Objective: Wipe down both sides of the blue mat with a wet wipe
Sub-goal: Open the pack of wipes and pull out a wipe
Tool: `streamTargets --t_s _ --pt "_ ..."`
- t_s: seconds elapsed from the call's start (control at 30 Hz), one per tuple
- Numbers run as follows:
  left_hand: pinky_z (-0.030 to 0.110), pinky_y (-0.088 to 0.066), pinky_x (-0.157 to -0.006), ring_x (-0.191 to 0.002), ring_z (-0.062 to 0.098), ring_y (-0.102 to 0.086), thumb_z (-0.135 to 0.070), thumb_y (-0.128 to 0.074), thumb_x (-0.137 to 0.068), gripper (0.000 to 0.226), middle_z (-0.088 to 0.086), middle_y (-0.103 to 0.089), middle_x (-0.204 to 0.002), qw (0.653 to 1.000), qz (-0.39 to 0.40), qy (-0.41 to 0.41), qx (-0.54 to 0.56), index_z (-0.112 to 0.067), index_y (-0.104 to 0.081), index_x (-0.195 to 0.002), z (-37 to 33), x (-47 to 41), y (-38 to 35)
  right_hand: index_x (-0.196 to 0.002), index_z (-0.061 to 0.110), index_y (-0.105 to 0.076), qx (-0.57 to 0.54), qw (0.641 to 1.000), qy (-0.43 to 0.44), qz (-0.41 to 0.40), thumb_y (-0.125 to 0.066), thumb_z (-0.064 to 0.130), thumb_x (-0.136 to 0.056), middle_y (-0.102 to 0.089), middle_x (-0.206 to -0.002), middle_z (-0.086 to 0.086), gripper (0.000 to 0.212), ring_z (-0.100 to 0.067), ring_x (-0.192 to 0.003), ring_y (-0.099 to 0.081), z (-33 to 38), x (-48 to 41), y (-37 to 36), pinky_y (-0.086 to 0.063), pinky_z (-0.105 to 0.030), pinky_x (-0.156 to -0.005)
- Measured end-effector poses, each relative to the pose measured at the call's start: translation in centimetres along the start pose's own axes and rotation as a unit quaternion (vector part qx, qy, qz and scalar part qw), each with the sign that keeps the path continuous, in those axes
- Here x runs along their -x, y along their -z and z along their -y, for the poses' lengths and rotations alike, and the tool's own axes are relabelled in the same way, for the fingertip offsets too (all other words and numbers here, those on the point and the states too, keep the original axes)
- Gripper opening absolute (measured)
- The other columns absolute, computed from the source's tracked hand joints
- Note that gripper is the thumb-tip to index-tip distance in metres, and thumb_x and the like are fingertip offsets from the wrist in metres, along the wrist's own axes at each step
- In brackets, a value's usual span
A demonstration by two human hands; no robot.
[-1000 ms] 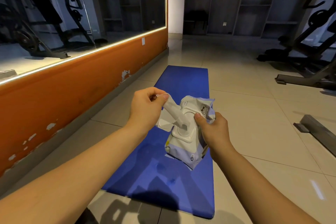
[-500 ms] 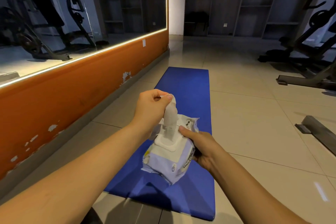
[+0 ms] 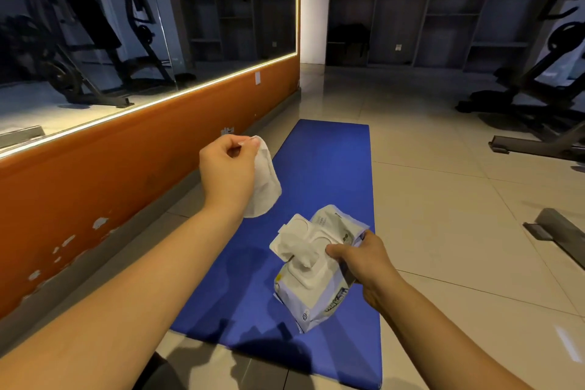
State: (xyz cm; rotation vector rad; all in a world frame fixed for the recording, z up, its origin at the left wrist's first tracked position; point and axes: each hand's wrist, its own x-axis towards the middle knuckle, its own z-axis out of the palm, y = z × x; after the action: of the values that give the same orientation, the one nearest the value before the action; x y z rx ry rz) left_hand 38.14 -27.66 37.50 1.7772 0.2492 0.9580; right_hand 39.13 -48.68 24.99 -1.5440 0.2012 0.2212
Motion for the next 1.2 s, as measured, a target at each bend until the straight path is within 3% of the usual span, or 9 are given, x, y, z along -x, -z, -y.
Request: streamTargets --t_s 0.13,0.33,0.4,0.5,0.6,0.83,0.97,1.1,1.2 --pt "0.018 -0.045 -0.061 -0.073 0.01 -0.061 -0.032 -0.066 -0.097 0.023 -0.003 -0.066 -0.077 0.996 0.065 -0.017 -0.062 -0.013 -0.07 -0.083 1.8 -0.5 0.4 -0.115 0.018 -0.059 0.002 1.0 0.026 -0.006 -0.08 0.007 -0.08 -0.072 -0.107 -0.005 0.042 -0.027 -0.089 -0.072 0.8 0.3 -0.2 -0.056 -0.033 -0.063" --pt "0.04 -0.052 -0.066 -0.072 0.021 -0.059 -0.031 -0.06 -0.099 0.028 0.001 -0.059 -0.072 0.978 0.181 -0.034 -0.093 -0.007 -0.061 -0.083 1.8 0.7 -0.3 -0.117 0.017 -0.062 -0.039 0.998 0.051 0.003 -0.083 0.011 -0.078 -0.074 -0.106 -0.008 0.045 -0.029 -0.089 -0.074 2.6 0.2 0.5 -0.055 -0.031 -0.059" --pt "0.039 -0.054 -0.07 -0.076 0.02 -0.063 -0.031 -0.066 -0.096 0.024 -0.001 -0.065 -0.075 0.961 0.25 -0.041 -0.112 -0.011 -0.064 -0.083 1.1 1.4 -0.4 -0.116 0.015 -0.063 -0.052 0.997 0.057 -0.001 -0.084 0.012 -0.077 -0.074 -0.106 -0.009 0.044 -0.029 -0.089 -0.073 2.9 0.2 0.7 -0.053 -0.028 -0.056" --pt "0.032 -0.055 -0.071 -0.076 0.014 -0.068 -0.039 -0.079 -0.085 0.027 -0.001 -0.073 -0.079 0.915 0.384 0.026 -0.122 -0.013 -0.074 -0.083 0.8 1.9 -0.3 -0.116 0.013 -0.062 -0.059 0.996 0.065 -0.006 -0.084 0.013 -0.077 -0.074 -0.106 -0.009 0.045 -0.029 -0.089 -0.074 3.0 0.4 0.9 -0.053 -0.029 -0.057" --pt "0.029 -0.056 -0.066 -0.08 0.014 -0.069 -0.039 -0.084 -0.079 0.02 -0.005 -0.075 -0.082 0.885 0.437 0.081 -0.14 -0.019 -0.08 -0.082 1.0 2.0 -0.1 -0.115 0.013 -0.061 -0.065 0.995 0.069 -0.011 -0.084 0.012 -0.077 -0.074 -0.105 -0.01 0.045 -0.028 -0.089 -0.073 3.2 0.5 1.1 -0.053 -0.028 -0.057" --pt "0.027 -0.058 -0.065 -0.072 0.012 -0.07 -0.025 -0.084 -0.081 0.01 -0.005 -0.074 -0.073 0.89 0.427 0.044 -0.15 -0.017 -0.08 -0.075 1.0 3.7 -1.3 -0.117 0.018 -0.061 -0.043 0.994 0.098 -0.011 -0.085 0.016 -0.075 -0.073 -0.108 -0.006 0.049 -0.026 -0.091 -0.073 3.2 0.5 0.7 -0.055 -0.03 -0.06" --pt "0.026 -0.056 -0.061 -0.067 0.009 -0.068 -0.028 -0.085 -0.079 0.011 -0.006 -0.072 -0.07 0.889 0.415 0.017 -0.193 -0.021 -0.077 -0.074 1.0 4.6 -2.3 -0.124 0.025 -0.057 -0.015 0.993 0.118 -0.01 -0.085 0.021 -0.074 -0.072 -0.11 0.002 0.057 -0.02 -0.091 -0.073 3.3 1.0 0.2 -0.056 -0.031 -0.065" --pt "0.034 -0.06 -0.067 -0.072 0.016 -0.068 -0.036 -0.088 -0.072 0.021 -0.005 -0.071 -0.074 0.864 0.411 0.0 -0.289 -0.02 -0.074 -0.074 1.0 4.8 -2.7 -0.119 0.027 -0.057 0.0 0.986 0.168 -0.016 -0.081 0.017 -0.078 -0.07 -0.11 0.006 0.048 -0.014 -0.091 -0.071 3.5 2.0 0.0 -0.06 -0.032 -0.069" --pt "0.035 -0.059 -0.065 -0.07 0.017 -0.067 -0.037 -0.087 -0.073 0.023 -0.004 -0.07 -0.072 0.87 0.383 -0.018 -0.31 -0.018 -0.074 -0.073 0.9 4.5 -2.6 -0.11 0.028 -0.059 0.036 0.974 0.224 -0.014 -0.079 0.016 -0.08 -0.07 -0.104 0.009 0.039 -0.013 -0.092 -0.07 3.8 2.5 -0.1 -0.062 -0.036 -0.075"
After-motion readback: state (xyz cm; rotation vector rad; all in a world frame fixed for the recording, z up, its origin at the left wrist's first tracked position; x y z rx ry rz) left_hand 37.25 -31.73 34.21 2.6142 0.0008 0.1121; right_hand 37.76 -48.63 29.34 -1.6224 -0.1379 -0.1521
